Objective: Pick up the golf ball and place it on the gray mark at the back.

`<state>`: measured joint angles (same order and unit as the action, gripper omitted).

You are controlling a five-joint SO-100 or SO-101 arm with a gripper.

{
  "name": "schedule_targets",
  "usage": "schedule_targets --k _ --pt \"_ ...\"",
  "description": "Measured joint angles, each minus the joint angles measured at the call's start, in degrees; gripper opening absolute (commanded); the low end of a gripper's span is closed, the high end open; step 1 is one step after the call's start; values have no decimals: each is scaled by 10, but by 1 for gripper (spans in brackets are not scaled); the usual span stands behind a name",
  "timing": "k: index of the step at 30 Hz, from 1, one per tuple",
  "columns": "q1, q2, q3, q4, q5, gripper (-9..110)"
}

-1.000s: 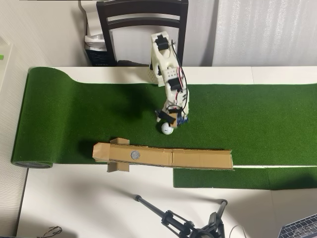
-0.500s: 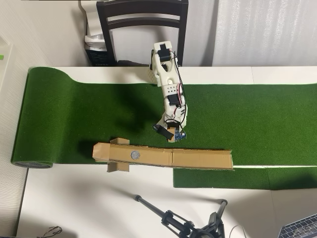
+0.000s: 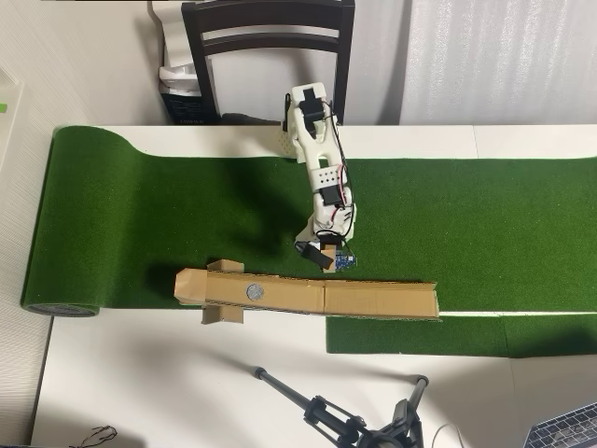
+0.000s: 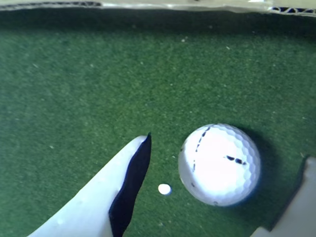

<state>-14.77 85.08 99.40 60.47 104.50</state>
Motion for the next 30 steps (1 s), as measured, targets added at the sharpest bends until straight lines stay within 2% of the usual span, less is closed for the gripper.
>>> schedule_targets --k 30 --pt "7 -66 -1 27 -9 47"
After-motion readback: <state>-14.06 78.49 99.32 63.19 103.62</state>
